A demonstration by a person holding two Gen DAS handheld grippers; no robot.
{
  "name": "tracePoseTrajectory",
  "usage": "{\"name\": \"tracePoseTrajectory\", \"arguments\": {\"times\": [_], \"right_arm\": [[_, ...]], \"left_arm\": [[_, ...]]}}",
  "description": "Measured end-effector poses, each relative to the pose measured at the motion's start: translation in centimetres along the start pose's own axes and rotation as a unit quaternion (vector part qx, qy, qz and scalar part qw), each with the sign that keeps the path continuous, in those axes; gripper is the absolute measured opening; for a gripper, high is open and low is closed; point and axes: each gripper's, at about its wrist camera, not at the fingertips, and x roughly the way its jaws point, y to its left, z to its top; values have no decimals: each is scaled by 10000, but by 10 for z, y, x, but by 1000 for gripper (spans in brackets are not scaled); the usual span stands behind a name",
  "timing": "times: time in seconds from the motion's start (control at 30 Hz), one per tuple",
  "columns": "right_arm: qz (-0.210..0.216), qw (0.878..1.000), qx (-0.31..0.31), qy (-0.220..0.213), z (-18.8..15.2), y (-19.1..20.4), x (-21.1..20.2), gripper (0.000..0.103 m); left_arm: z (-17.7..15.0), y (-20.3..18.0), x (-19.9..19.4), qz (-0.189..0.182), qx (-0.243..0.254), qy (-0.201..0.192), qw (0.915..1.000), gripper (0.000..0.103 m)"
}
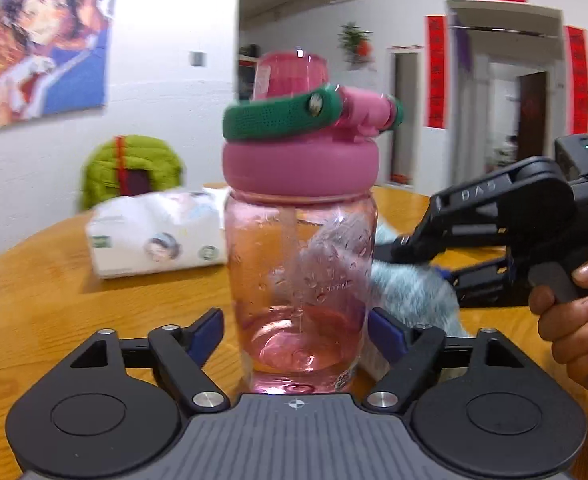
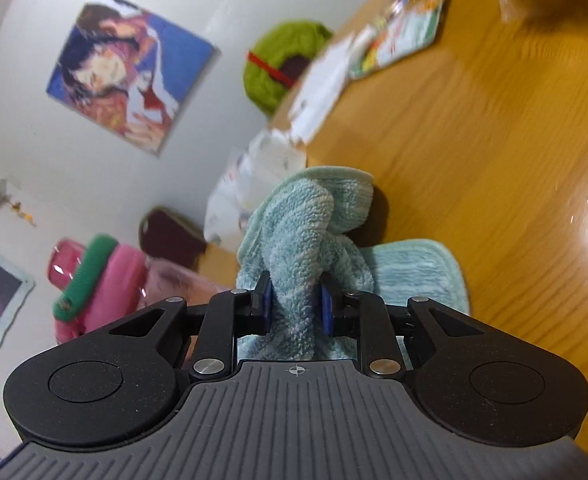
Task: Clean container
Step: 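Rotate the bottle in the left tool while the right tool rubs the towel against it, then swipe the towel in the right tool up and down the bottle's side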
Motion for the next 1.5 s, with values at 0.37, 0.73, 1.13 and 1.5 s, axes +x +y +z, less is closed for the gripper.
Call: {"name": "tracePoseTrajectory", "arguments": {"times": [0.37,0.73,1.13,1.5], "right_arm": [[443,9988,-186,22,5,14,7,24],[-115,9995,-271,128,-8,12,-10,23],[587,9977,12,342,-6,8,-14,24],[1623,9860,339,-157,-5,6,-32,24]], "left_arm": [[-2,-9,-6,-137,296,-278,9991,82],[-3,2,3,-343,271,-116,9990,71],[-4,6,4,-392,237,-137,9989,70],[-7,9,6,-446,284,-161,9985,70]]}}
